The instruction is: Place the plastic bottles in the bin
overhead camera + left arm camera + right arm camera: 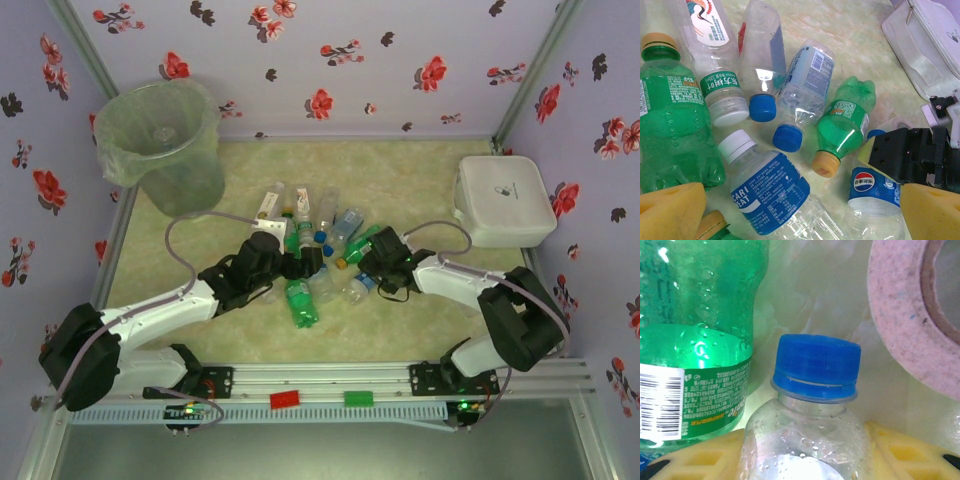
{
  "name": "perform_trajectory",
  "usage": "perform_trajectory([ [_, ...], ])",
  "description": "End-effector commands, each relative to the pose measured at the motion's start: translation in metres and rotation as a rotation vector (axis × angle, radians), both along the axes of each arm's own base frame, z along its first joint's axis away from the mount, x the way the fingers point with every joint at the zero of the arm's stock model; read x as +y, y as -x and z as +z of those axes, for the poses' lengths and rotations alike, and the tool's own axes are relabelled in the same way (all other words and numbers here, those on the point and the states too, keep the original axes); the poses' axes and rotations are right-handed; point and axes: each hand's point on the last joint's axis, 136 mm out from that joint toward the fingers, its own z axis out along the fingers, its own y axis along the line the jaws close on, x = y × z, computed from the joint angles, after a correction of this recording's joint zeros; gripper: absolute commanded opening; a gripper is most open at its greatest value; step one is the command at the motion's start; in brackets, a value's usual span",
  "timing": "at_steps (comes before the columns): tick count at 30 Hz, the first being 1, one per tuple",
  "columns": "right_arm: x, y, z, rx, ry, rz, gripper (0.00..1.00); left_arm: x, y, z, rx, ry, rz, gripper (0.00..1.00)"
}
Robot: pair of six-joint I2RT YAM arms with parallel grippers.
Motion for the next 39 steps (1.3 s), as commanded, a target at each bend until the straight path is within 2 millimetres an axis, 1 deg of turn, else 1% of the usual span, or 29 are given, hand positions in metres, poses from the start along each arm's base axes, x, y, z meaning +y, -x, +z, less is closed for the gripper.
perform_trajectory([
  [1,0.005,-0.008,0.029,-0.072,0.017,0.068,0.50,-0.003,-0.001,0.018,-0.043,0.007,-0.012,1.00],
  [4,0.007,-0.015,0.061,-0.156,0.022,0.112,0.48,-0.003,0.002,0.026,-0.059,0.020,-0.031,1.00],
  [6,0.012,-0.021,0.085,-0.228,0.013,0.159,0.48,-0.009,0.006,0.037,-0.077,0.038,-0.072,1.00],
  [9,0.022,-0.029,0.123,-0.339,0.001,0.242,0.48,-0.023,0.013,0.055,-0.097,0.074,-0.162,1.00],
  [12,0.038,-0.037,0.159,-0.449,-0.035,0.332,0.47,-0.040,0.021,0.071,-0.100,0.125,-0.258,1.00],
  [14,0.048,-0.041,0.177,-0.514,-0.066,0.372,0.46,-0.050,0.024,0.079,-0.093,0.162,-0.298,1.00],
  [16,0.059,-0.045,0.192,-0.569,-0.103,0.400,0.46,-0.058,0.025,0.084,-0.088,0.195,-0.324,1.00],
  [19,0.073,-0.048,0.206,-0.621,-0.152,0.425,0.45,-0.068,0.027,0.085,-0.064,0.224,-0.359,1.00],
  [22,0.082,-0.049,0.214,-0.650,-0.173,0.444,0.45,-0.077,0.031,0.082,-0.034,0.245,-0.397,1.00],
  [27,0.091,-0.048,0.220,-0.667,-0.196,0.469,0.45,-0.085,0.032,0.069,0.008,0.236,-0.410,1.00],
  [30,0.094,-0.047,0.220,-0.665,-0.202,0.471,0.45,-0.089,0.029,0.063,0.024,0.229,-0.406,0.98],
  [32,0.094,-0.046,0.219,-0.660,-0.204,0.465,0.45,-0.091,0.028,0.061,0.029,0.222,-0.407,0.95],
  [36,0.095,-0.045,0.216,-0.651,-0.211,0.460,0.46,-0.094,0.025,0.059,0.026,0.216,-0.408,0.83],
  [39,0.095,-0.044,0.217,-0.656,-0.212,0.458,0.47,-0.095,0.024,0.060,0.019,0.214,-0.410,0.71],
])
